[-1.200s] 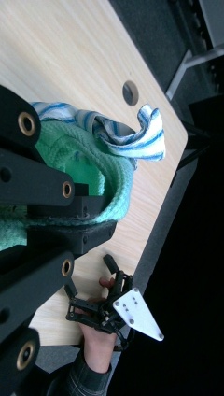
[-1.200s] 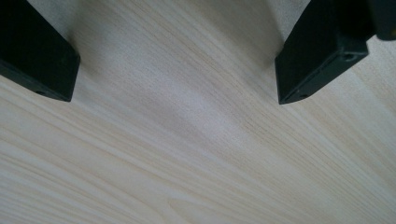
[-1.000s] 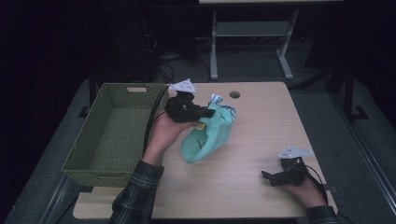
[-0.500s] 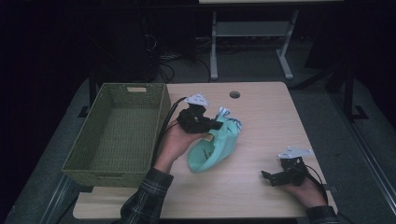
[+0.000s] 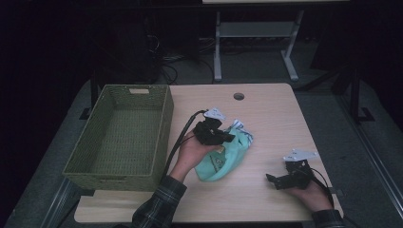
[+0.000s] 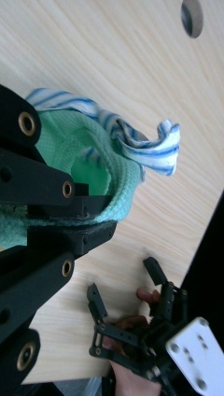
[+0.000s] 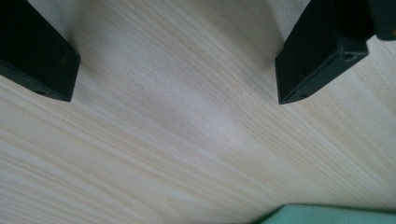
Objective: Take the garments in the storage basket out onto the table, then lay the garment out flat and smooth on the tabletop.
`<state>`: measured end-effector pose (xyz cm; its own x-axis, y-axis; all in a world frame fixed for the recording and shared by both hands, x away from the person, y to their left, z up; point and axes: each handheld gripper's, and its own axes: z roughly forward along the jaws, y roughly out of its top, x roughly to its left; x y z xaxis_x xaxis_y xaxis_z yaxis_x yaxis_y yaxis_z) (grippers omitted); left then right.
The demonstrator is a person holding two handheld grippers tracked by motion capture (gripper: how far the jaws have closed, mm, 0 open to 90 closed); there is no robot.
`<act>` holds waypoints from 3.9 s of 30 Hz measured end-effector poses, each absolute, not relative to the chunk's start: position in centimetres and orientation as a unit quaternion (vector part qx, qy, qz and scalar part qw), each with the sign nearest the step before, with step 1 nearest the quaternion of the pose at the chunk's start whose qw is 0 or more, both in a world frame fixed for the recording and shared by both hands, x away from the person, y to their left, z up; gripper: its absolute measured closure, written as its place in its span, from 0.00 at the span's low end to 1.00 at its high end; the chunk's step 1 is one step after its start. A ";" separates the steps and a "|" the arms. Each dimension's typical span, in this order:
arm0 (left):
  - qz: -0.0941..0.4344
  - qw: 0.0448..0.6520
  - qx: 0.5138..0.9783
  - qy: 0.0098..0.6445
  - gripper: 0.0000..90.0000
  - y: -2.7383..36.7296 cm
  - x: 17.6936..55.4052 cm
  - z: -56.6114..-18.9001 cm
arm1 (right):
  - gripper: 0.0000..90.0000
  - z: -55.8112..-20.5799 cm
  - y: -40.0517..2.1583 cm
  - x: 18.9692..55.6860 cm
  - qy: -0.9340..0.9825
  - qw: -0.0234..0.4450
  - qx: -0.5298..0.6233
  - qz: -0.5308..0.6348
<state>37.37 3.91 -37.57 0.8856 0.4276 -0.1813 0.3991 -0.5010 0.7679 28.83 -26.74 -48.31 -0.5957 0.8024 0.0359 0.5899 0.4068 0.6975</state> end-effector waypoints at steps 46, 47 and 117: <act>0.016 0.391 0.894 0.218 0.46 3.4 36.5 -41.3 | 0.00 -48.3 -26.7 28.8 0.824 0.155 0.422 0.344; 0.013 0.396 0.890 0.227 0.45 3.9 36.5 -41.2 | 0.00 -48.3 -26.7 28.8 0.824 0.154 0.422 0.344; 0.027 0.322 0.904 0.279 0.99 8.9 34.0 -45.8 | 0.83 -44.4 -23.0 36.9 0.822 0.114 0.385 0.404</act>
<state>33.97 8.86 -45.85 0.8424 0.5223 -0.1321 0.4881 -0.6360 0.5977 36.91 -22.96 -44.43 -0.6774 0.7251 0.1237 0.5409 0.3771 0.7518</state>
